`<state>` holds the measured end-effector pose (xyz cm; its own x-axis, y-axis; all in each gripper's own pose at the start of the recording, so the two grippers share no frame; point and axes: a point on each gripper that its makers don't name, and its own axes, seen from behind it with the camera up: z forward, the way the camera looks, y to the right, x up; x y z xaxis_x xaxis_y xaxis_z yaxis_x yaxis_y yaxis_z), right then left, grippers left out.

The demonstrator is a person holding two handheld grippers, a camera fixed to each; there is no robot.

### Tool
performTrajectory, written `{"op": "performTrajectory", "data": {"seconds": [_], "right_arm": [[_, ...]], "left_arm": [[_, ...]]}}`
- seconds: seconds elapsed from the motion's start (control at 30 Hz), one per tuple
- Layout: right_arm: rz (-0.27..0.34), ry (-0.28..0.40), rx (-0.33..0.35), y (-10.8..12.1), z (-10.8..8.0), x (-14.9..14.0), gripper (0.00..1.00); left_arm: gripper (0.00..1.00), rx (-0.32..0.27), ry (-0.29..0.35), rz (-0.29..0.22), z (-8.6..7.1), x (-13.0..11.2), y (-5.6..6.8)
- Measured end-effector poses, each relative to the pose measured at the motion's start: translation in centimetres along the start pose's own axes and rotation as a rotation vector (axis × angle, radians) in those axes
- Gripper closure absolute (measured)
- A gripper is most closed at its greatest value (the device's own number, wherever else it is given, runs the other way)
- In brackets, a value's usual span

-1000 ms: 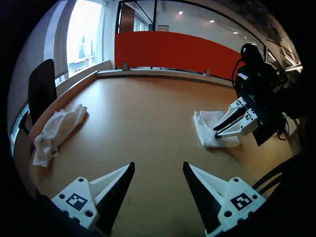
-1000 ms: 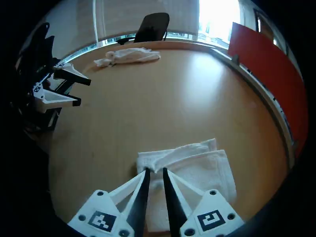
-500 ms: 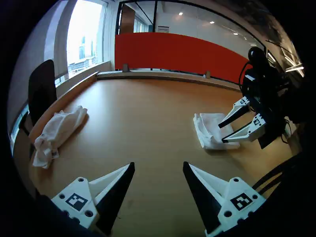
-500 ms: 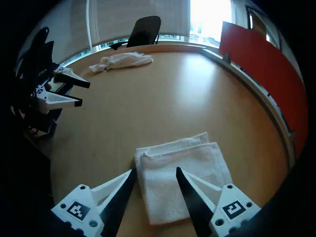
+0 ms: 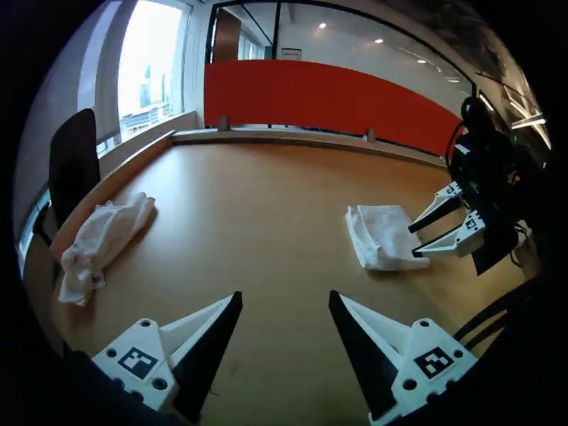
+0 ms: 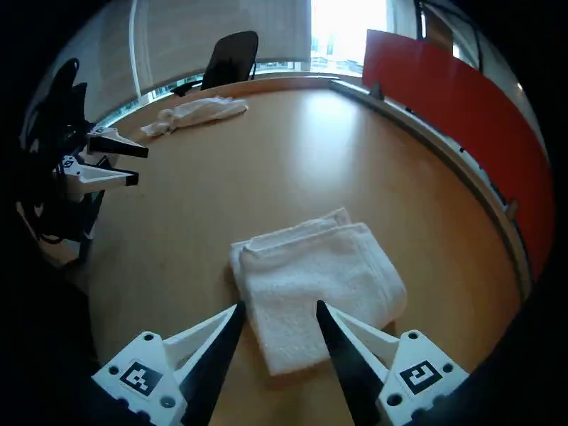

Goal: Fold towel

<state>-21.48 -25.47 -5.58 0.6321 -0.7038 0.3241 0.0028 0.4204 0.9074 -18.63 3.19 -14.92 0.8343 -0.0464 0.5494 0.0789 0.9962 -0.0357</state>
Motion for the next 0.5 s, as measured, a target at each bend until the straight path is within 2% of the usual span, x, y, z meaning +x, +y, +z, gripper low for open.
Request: {"op": "performTrajectory", "data": {"seconds": [0.2,0.5], "right_arm": [[0.037,-0.005,-0.03,0.2,-0.6,-1.2,0.24],[0.052,-0.032,-0.054,0.1,-0.8,-3.3,0.24]], "left_arm": [[0.1,0.005,0.002,0.01,0.0,0.0,-0.1],[0.1,0.003,0.002,0.016,0.1,0.0,0.0]]}}
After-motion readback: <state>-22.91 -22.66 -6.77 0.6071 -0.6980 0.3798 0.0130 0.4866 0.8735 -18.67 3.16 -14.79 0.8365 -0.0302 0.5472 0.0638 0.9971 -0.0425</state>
